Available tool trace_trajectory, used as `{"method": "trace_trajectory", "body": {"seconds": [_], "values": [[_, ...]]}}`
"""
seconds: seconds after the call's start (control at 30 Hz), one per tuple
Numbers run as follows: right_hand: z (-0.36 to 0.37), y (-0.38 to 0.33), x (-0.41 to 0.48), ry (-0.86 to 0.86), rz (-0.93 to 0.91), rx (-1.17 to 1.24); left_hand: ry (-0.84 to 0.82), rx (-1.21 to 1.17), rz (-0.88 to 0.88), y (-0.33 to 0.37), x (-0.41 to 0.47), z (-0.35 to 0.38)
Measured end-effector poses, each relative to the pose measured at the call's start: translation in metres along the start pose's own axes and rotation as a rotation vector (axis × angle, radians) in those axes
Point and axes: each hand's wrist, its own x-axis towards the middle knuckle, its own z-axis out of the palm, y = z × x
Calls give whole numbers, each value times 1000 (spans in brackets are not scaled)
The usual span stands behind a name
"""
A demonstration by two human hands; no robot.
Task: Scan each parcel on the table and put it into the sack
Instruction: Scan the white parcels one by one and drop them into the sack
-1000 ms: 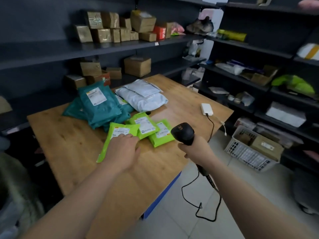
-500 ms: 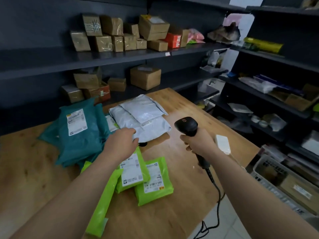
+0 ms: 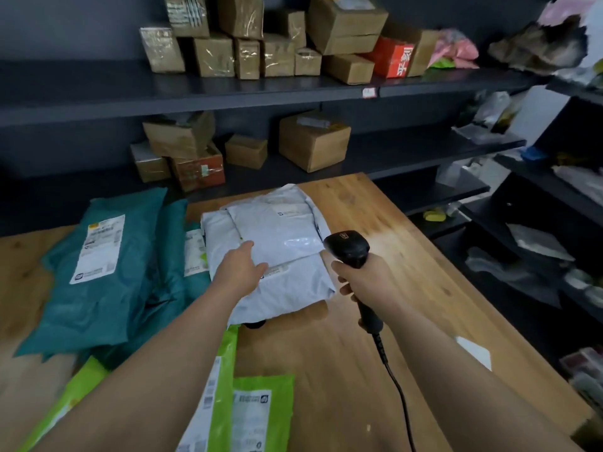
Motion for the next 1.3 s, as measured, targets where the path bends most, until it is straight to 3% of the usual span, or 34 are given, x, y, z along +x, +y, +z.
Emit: {"method": "trace_trajectory", "body": {"seconds": [0.33, 0.43, 0.6, 0.87, 0.97, 1.07, 1.23, 1.3], "values": [[-19, 21, 61, -177, -15, 92, 263, -369, -229, 11, 24, 19], [-22, 24, 69, -218, 42, 120, 200, -442, -242, 16, -10, 12], [-13, 27, 73, -297, 65, 140, -63, -412, -271, 4, -86, 9], [20, 47, 69, -466, 100, 166, -200, -308, -324, -17, -129, 25], [23, 57, 69, -435, 102, 123, -67, -186, -310, -21, -108, 26], [19, 62, 70, -421, 78, 99, 51, -246, -302, -16, -70, 26], [1, 71, 61, -488, 14, 49, 266, -700, -389, 0, -19, 23], [-8, 74, 58, -517, 7, 2, 248, -816, -489, 5, -14, 20]]}}
